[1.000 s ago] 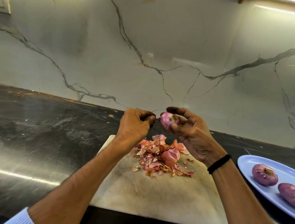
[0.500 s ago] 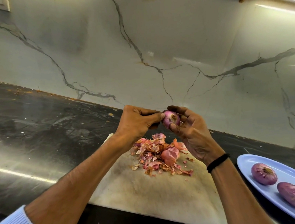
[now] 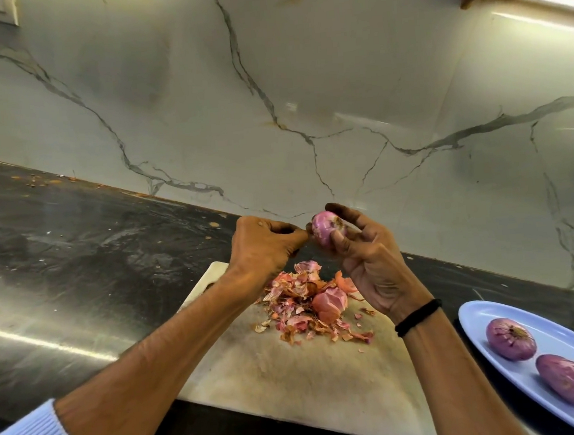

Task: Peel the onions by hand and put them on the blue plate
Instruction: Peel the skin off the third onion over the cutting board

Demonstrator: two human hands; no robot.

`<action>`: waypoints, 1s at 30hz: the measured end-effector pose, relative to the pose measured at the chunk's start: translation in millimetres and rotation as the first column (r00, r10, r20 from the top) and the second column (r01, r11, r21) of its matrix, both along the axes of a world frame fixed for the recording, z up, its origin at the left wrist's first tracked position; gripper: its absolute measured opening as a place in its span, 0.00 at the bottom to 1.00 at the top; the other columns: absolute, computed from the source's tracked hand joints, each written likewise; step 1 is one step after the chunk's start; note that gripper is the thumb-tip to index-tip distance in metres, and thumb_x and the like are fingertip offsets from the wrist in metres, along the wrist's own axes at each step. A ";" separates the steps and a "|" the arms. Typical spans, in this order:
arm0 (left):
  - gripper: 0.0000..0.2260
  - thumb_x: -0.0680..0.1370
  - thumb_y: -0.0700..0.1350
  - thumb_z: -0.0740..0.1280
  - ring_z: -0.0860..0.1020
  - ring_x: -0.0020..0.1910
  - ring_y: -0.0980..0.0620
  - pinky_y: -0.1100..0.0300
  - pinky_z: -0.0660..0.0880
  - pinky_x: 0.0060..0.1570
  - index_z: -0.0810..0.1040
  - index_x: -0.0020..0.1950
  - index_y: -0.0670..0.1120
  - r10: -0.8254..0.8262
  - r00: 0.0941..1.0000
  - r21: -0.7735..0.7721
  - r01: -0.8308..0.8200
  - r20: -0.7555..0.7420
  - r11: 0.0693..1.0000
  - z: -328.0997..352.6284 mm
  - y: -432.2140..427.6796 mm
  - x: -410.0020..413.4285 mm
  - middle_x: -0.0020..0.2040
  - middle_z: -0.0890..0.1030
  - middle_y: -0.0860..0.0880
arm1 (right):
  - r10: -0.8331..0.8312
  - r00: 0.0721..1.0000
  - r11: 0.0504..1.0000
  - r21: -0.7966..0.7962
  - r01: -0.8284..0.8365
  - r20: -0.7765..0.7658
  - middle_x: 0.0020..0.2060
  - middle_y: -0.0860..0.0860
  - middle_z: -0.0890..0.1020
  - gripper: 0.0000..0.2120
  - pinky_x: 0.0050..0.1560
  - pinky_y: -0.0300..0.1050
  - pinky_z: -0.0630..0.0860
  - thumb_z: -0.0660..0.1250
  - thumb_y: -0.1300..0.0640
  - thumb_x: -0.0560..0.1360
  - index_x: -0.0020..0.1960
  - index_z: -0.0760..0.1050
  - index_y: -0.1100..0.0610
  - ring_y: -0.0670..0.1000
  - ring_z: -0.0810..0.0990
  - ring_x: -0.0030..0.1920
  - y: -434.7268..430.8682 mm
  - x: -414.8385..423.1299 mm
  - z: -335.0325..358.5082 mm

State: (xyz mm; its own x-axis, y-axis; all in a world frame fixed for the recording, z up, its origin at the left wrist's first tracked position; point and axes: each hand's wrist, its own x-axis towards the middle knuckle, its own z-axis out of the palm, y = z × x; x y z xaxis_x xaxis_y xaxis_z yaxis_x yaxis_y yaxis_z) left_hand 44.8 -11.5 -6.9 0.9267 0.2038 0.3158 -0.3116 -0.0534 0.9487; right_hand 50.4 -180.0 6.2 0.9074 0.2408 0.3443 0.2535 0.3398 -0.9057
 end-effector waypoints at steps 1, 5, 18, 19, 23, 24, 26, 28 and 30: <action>0.05 0.72 0.38 0.76 0.85 0.43 0.47 0.51 0.84 0.48 0.87 0.43 0.47 -0.007 1.000 0.002 0.007 -0.014 1.000 -0.7 0.5 0.5 0.38 0.86 0.49 | 0.014 1.000 0.999 0.040 -0.013 -0.013 0.63 0.67 0.77 0.27 0.61 0.52 0.79 0.67 0.69 0.70 0.69 0.71 0.65 0.64 0.78 0.64 -0.9 0.4 0.8; 0.08 0.73 0.36 0.75 0.85 0.43 0.52 0.61 0.82 0.46 0.86 0.50 0.45 -0.121 0.993 -0.076 0.120 -0.007 0.990 2.8 -1.9 -3.4 0.41 0.87 0.49 | -0.008 0.999 0.996 0.094 0.011 -0.037 0.63 0.67 0.78 0.27 0.62 0.54 0.77 0.66 0.69 0.71 0.70 0.70 0.65 0.64 0.79 0.63 -2.9 3.3 1.4; 0.08 0.71 0.42 0.76 0.86 0.44 0.48 0.58 0.83 0.47 0.86 0.49 0.42 -0.199 0.979 -0.192 0.205 0.050 0.960 8.6 -2.9 -10.4 0.43 0.87 0.46 | -0.086 0.994 0.995 -0.048 0.089 0.063 0.60 0.63 0.79 0.27 0.52 0.40 0.80 0.70 0.65 0.69 0.68 0.73 0.63 0.54 0.82 0.54 -4.0 6.9 -1.2; 0.09 0.71 0.41 0.76 0.86 0.44 0.48 0.58 0.83 0.47 0.86 0.49 0.42 -0.192 0.980 -0.182 0.197 0.046 0.963 8.6 -2.5 -10.8 0.43 0.87 0.46 | -0.092 0.993 0.993 -0.068 0.097 0.080 0.60 0.63 0.79 0.27 0.53 0.41 0.80 0.70 0.65 0.69 0.68 0.73 0.62 0.55 0.82 0.55 -4.4 7.5 -1.7; 0.08 0.72 0.40 0.76 0.86 0.41 0.49 0.60 0.83 0.44 0.86 0.50 0.40 -0.154 0.987 -0.127 0.158 0.044 0.979 9.8 -2.5 -13.0 0.41 0.87 0.46 | -0.118 0.985 0.983 -0.128 0.134 0.126 0.63 0.63 0.79 0.27 0.55 0.42 0.80 0.72 0.64 0.68 0.66 0.75 0.61 0.59 0.80 0.61 -4.0 10.1 -3.9; 0.07 0.72 0.39 0.76 0.86 0.40 0.50 0.61 0.82 0.42 0.86 0.49 0.40 -0.137 0.990 -0.119 0.141 0.046 0.983 10.1 -2.8 -13.5 0.41 0.87 0.46 | -0.121 0.984 0.982 -0.133 0.138 0.129 0.63 0.63 0.79 0.27 0.55 0.42 0.80 0.72 0.64 0.68 0.66 0.75 0.60 0.59 0.80 0.62 -3.9 10.5 -4.5; 0.05 0.72 0.39 0.76 0.86 0.39 0.51 0.62 0.82 0.41 0.86 0.47 0.42 -0.091 0.995 -0.086 0.095 0.048 0.992 9.6 -3.5 -13.1 0.39 0.87 0.48 | -0.126 0.983 0.979 -0.140 0.145 0.136 0.63 0.62 0.79 0.27 0.55 0.42 0.80 0.73 0.64 0.67 0.66 0.76 0.60 0.59 0.80 0.62 -3.4 11.0 -5.7; 0.04 0.72 0.40 0.77 0.86 0.38 0.52 0.61 0.82 0.41 0.86 0.45 0.44 -0.056 0.997 -0.054 0.058 0.048 0.997 8.7 -3.9 -12.5 0.39 0.87 0.48 | -0.128 0.981 0.978 -0.146 0.149 0.144 0.63 0.62 0.79 0.27 0.55 0.42 0.79 0.73 0.63 0.67 0.66 0.76 0.60 0.59 0.80 0.63 -2.0 11.4 -6.6; 0.03 0.72 0.40 0.77 0.85 0.38 0.52 0.62 0.82 0.40 0.87 0.44 0.44 -0.053 0.997 -0.067 0.057 0.049 0.996 8.7 -4.2 -12.8 0.38 0.86 0.48 | -0.124 0.983 0.980 -0.139 0.143 0.138 0.63 0.63 0.78 0.27 0.54 0.41 0.79 0.73 0.63 0.67 0.66 0.75 0.60 0.59 0.80 0.62 -1.2 11.3 -6.9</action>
State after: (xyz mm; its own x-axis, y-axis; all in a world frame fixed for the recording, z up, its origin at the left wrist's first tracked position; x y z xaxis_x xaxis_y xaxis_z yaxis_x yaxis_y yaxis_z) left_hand 32.1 -15.7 1.8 0.9214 0.1756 0.3467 -0.3569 0.0294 0.9337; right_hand 61.7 -181.2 -0.8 0.8854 0.1775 0.4296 0.4047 0.1601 -0.9003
